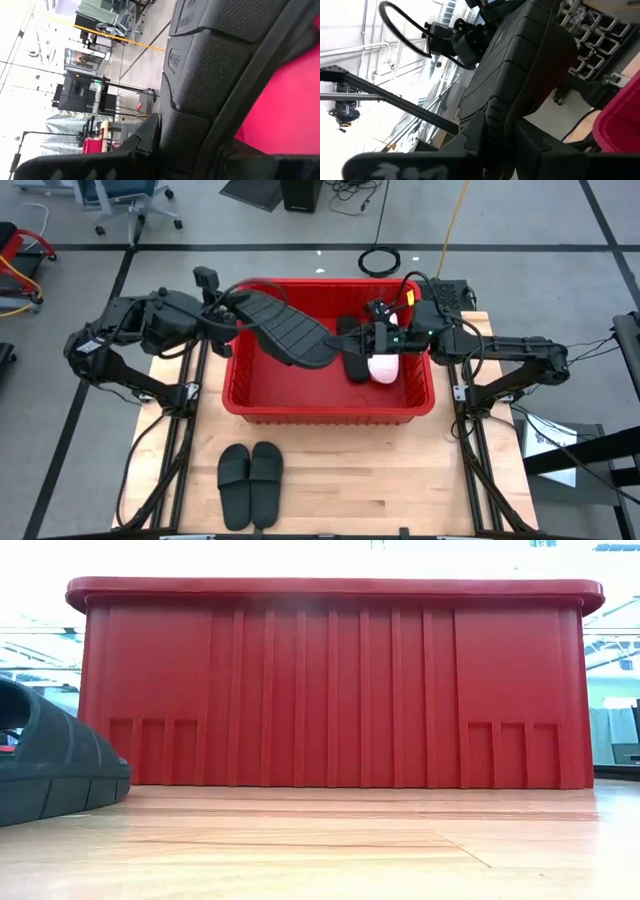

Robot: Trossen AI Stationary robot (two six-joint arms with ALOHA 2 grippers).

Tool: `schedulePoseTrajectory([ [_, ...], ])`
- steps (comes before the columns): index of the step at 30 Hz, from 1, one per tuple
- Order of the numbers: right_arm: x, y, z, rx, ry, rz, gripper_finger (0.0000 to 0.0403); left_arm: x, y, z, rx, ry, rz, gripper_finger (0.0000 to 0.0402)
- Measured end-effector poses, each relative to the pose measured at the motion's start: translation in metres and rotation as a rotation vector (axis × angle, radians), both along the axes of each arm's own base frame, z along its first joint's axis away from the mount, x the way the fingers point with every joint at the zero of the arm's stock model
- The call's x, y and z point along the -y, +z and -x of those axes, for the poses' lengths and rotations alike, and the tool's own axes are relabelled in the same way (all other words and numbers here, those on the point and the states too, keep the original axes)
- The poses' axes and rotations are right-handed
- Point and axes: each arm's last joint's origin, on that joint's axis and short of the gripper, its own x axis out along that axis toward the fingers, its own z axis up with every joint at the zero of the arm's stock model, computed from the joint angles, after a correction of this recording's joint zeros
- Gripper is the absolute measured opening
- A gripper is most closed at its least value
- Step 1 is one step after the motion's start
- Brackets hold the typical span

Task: Pick and place slides into bin
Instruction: Stack the black slide on top of the black slide in the red bin

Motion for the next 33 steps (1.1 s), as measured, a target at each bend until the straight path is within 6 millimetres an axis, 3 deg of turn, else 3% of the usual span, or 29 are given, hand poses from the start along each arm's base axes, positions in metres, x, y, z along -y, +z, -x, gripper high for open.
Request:
schedulePoseTrajectory([
  [7, 0.002, 0.000, 0.000, 0.000, -0.018, 0.001, 0.0051, -0.009, 0.004, -0.001, 0.041, -0.023, 0.018, 0.0106],
  [16, 0.001, 0.002, 0.003, 0.010, -0.023, 0.025, 0.0048, -0.022, 0.008, 0.007, 0.143, 0.080, 0.083, 0.0247],
  [20, 0.002, 0.001, 0.002, -0.006, -0.062, 0.048, 0.0047, -0.027, 0.008, 0.011, 0.192, 0.146, 0.126, 0.0286],
  [26, 0.011, -0.007, 0.020, -0.181, -0.273, 0.130, 0.0046, -0.037, 0.010, 0.029, 0.297, 0.341, 0.163, 0.0302],
  [33, 0.014, 0.009, 0.050, -0.167, -0.448, 0.198, 0.0046, -0.039, 0.015, 0.050, 0.544, 0.435, 0.328, 0.0288],
])
